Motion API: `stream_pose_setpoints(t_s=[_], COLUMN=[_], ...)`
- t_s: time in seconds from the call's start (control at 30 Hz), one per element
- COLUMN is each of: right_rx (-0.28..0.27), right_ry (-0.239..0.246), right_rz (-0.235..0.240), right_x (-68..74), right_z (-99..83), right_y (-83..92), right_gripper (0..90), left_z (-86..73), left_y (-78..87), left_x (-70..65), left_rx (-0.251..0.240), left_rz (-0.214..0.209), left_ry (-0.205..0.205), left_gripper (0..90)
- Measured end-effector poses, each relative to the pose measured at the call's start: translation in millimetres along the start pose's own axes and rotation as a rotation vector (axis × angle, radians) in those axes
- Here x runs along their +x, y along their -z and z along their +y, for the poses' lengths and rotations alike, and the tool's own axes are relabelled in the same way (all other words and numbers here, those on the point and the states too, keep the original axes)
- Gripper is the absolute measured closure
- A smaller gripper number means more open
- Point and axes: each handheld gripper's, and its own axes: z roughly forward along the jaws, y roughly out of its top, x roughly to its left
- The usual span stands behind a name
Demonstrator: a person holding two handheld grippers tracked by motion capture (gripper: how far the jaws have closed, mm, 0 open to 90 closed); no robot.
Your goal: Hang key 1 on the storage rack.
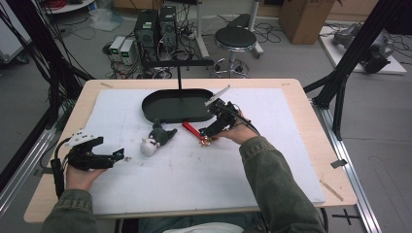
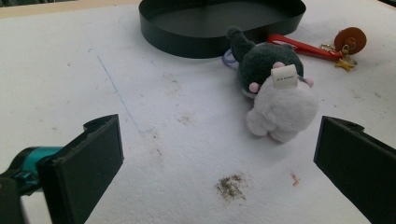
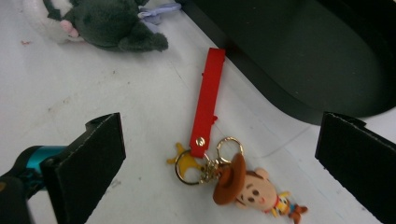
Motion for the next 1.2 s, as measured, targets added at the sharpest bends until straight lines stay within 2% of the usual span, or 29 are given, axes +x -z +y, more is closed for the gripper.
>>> stream_pose_setpoints(t_s=[0.17,0.27,0.43,0.57,0.7,0.83,0.87,0.93,1.1,1.2], right_rx=[0.044,0.043,0.103,0.117,0.162,0.170,0.184,0.207,0.181,0.205], right_ry=[0.022,0.025,0.024,0.032,0.029,0.025,0.026,0.050,0.028,0.031], right_rz=[0.020,0.028,0.043,0.048,0.053,0.070,0.074,0.048,0.059,0.040], right_x=[5.1,7.5,8.9,12.3,12.2,13.2,14.2,16.0,17.0,17.2], right_z=[10.4,13.2,11.5,12.1,11.3,11.4,11.0,10.5,13.3,14.5], right_y=[-17.4,-25.0,-41.2,-50.2,-66.4,-77.2,-79.4,-83.2,-83.2,-83.5], right_gripper=[0.6,0.6,0.6,0.6,0.8,5.1,6.8,16.4,34.3,46.2], left_z=[0.0,0.2,0.2,0.1,0.2,0.1,0.1,0.1,0.1,0.1], left_y=[0.5,1.2,0.7,-0.1,-0.1,-0.1,0.0,-0.1,-0.5,-0.6], left_x=[0.9,1.1,1.0,1.2,0.9,1.5,1.5,1.6,1.2,1.3], left_rx=[-0.004,-0.011,-0.008,-0.008,-0.007,-0.008,-0.007,-0.007,-0.006,-0.005], left_rz=[0.000,-0.007,-0.006,-0.006,-0.007,-0.005,-0.006,-0.006,-0.008,-0.008], left_ry=[0.003,0.002,0.001,0.002,-0.001,0.002,0.000,0.000,-0.002,-0.004], left_gripper=[1.8,1.8,1.8,1.8,1.8,1.8,1.8,1.8,1.8,1.8])
